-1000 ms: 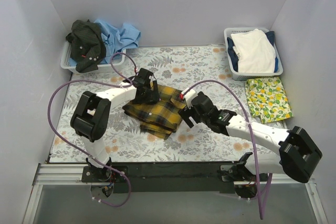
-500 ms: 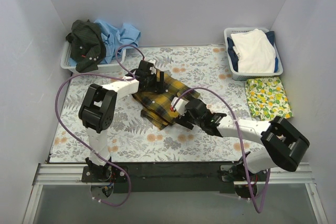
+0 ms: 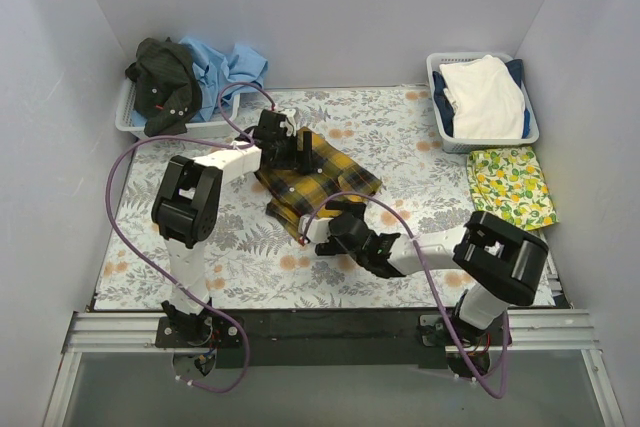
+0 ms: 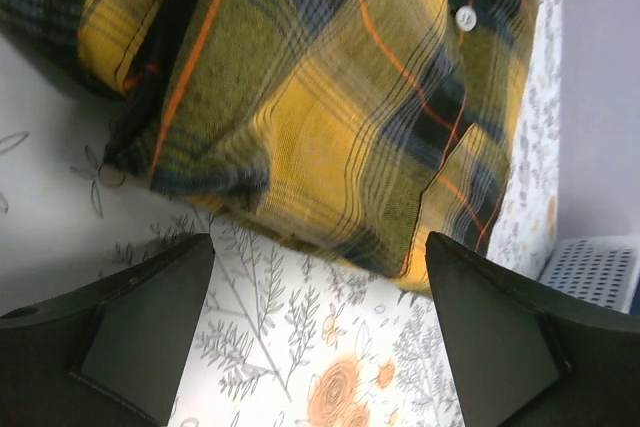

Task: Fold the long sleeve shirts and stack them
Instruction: Fold the shirt

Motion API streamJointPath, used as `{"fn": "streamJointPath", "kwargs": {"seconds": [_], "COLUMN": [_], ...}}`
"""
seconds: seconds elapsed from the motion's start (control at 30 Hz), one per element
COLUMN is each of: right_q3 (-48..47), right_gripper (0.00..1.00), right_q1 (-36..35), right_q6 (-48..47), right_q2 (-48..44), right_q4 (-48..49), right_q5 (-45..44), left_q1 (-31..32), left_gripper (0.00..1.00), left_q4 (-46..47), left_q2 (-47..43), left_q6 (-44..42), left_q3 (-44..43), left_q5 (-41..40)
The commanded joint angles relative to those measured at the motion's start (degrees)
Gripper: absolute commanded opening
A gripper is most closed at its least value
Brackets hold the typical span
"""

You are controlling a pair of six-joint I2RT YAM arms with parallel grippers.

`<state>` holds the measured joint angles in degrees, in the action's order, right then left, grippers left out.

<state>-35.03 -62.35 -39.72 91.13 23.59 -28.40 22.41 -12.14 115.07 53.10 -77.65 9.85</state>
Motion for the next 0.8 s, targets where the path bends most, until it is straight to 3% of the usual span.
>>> {"fn": "streamJointPath", "kwargs": {"seconds": [0.0, 0.33, 0.43, 0.53, 0.57, 0.63, 0.67, 0.77], "right_q3": [-1.36, -7.07, -7.42, -8.39, -8.91, -10.32, -10.85, -13.92], "right_gripper": [0.98, 0.98, 0.92, 0.67, 0.49, 0.22, 0.02, 0.01], "right_q1": [-0.76, -0.76, -0.76, -0.76, -0.76, -0.76, -0.85, -0.85], "right_q6": [-6.59, -10.90, -10.03, -8.01, -6.35, -4.84, -2.83, 0.95], "right_q2": [7.20, 18.11, 18.47, 17.33, 16.63, 15.83, 15.13, 13.37], "right_q4": [7.25, 14.02, 12.37, 7.46, 5.78, 0.61, -0.90, -9.42], "right_q5": [-5.24, -8.16, -7.37, -5.44, -4.91, -2.80, -2.45, 0.27], "left_q1": [-0.88, -1.50, -1.76, -2.29, -2.46, -2.73, -2.99, -3.25], "left_gripper": [0.84, 0.84, 0.84, 0.84, 0.84, 0.84, 0.84, 0.85], "left_q4": [-1.22, -1.75, -1.83, -1.83, -2.01, -2.36, -2.45, -3.50], "left_q2": [0.51, -0.90, -1.42, -2.30, -2.65, -3.96, -4.67, -8.26], "left_q6": [-0.98, -0.90, -0.54, -0.19, -0.19, 0.33, 0.51, 1.04], "left_q3": [-0.23, 0.92, 0.74, 0.39, 0.13, -0.22, -0.49, -0.75], "left_q5": [2.45, 4.21, 4.74, 5.09, 5.09, 4.83, 4.48, 1.85]}}
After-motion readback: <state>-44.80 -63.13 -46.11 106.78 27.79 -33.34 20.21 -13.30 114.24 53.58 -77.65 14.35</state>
